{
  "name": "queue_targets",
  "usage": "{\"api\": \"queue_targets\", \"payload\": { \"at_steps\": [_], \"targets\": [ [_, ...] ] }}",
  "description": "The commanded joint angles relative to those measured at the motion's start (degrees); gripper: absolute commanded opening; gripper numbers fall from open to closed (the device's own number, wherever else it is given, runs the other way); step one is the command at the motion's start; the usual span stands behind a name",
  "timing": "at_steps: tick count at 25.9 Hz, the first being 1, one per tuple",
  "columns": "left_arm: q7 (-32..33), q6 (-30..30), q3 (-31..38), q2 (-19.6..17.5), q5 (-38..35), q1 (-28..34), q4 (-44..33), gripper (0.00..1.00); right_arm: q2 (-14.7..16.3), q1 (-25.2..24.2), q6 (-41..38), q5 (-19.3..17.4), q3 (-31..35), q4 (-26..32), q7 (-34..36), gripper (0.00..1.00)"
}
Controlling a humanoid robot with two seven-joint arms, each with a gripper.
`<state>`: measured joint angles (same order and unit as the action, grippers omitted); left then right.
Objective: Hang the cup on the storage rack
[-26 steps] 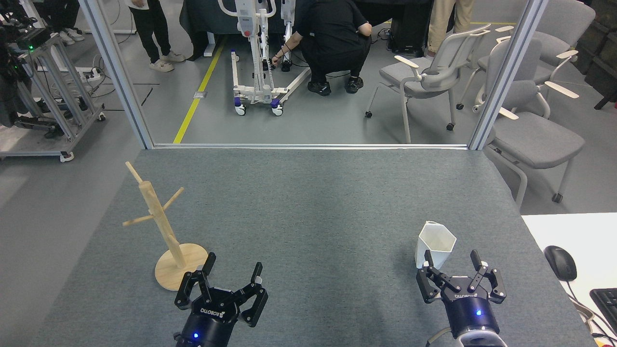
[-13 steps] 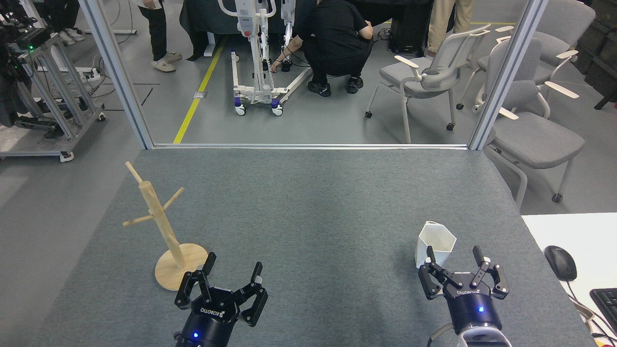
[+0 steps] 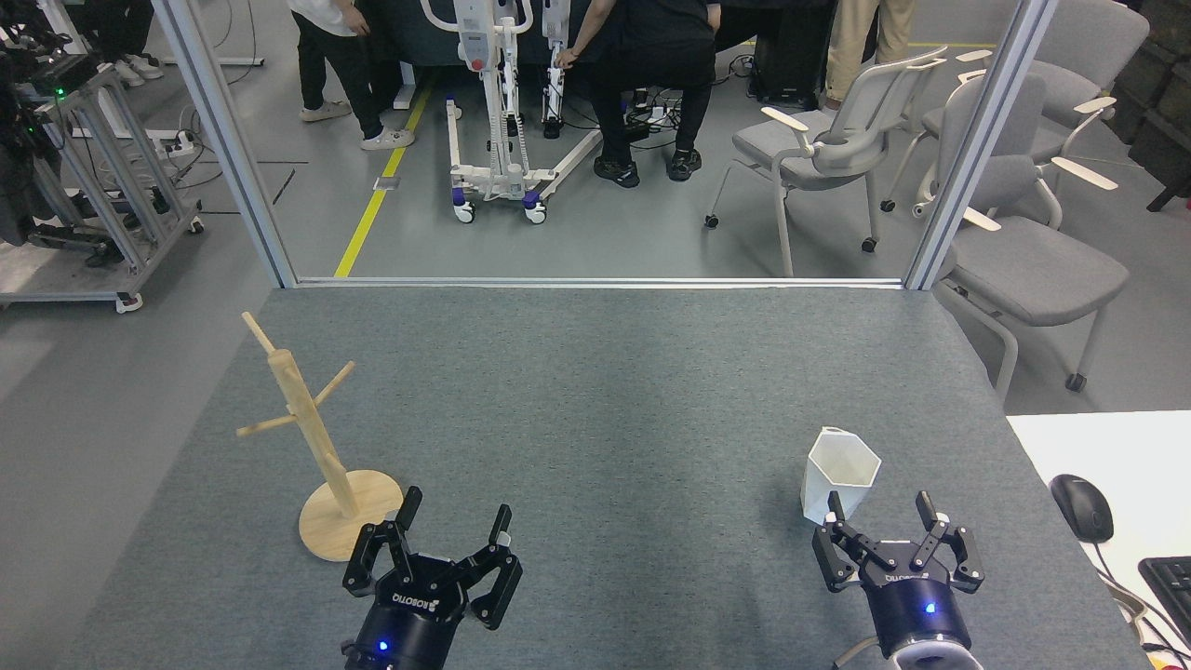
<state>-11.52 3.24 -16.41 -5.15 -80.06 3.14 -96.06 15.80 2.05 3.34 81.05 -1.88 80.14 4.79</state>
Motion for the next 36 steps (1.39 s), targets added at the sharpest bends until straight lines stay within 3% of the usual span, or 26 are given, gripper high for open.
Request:
{"api": "queue_targets", "payload": {
  "at_steps": [1,5,11,19,24,36],
  "targets": [
    [0.01,0.02,-0.03,0.23,-0.01,0.03,0.44,1.00,0.11,0.24,-0.01,-0.01,-0.06,-1.04,0.04,0.99],
    [0.01,0.02,-0.03,0.23,-0.01,0.03,0.52,1.00,-0.06,1.12,-0.88,-0.01,-1.11,-6.84,-0.05,0.99],
    [0.01,0.02,-0.03,0.23,-0.01,0.03,0.61,1.00,0.29,3.05,-3.43,-0.01,-3.66,-8.25,-0.14,0.99],
    [0.01,0.02,0.06,0.14,-0.01,0.11,0.61,1.00,1.26,9.47,-3.17,-0.19,-5.24,-14.84,-0.22,0.99],
    [0.01,0.02,0.06,0.14,-0.01,0.11,0.61,1.00,1.69,12.98,-2.82,-5.99,-5.24,-20.64,-0.14,0.99],
    [0.01,0.02,0.06,0.23,-0.01,-0.06,0.79,1.00,1.26,19.57,-2.99,-6.43,-5.33,-29.17,-0.22,0.99]
  ]
}}
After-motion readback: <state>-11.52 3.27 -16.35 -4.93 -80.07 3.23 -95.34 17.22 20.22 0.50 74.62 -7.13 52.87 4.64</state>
